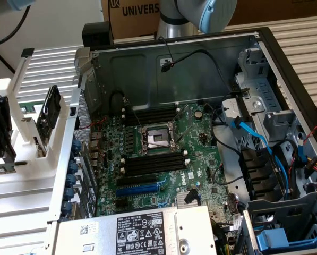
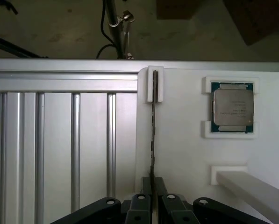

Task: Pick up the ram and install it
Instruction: 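Pick up the ram and move it above insertion slot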

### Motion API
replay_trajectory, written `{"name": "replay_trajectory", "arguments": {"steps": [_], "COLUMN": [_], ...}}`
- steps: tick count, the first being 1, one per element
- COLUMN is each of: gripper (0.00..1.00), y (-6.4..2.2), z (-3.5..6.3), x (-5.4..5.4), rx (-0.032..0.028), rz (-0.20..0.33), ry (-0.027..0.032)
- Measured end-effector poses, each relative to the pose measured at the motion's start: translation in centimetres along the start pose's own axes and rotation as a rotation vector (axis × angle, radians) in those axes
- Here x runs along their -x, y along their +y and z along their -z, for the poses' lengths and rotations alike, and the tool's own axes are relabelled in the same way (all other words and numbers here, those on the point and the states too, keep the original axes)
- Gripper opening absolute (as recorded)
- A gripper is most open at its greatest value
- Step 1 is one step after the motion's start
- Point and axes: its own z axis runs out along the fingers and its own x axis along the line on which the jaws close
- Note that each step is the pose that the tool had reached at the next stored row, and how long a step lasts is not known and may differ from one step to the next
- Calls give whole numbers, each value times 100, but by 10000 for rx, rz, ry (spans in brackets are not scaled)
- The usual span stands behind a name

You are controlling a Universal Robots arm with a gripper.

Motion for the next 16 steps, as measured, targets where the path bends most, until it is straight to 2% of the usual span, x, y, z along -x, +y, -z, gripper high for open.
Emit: {"name": "replay_trajectory", "arguments": {"steps": [8, 9, 16], "gripper": [20, 26, 26], "y": [0, 0, 43], "z": [0, 0, -22], "x": [0, 0, 27], "rx": [0, -1, -5], "rz": [0, 0, -1], "ry": [0, 0, 0]}}
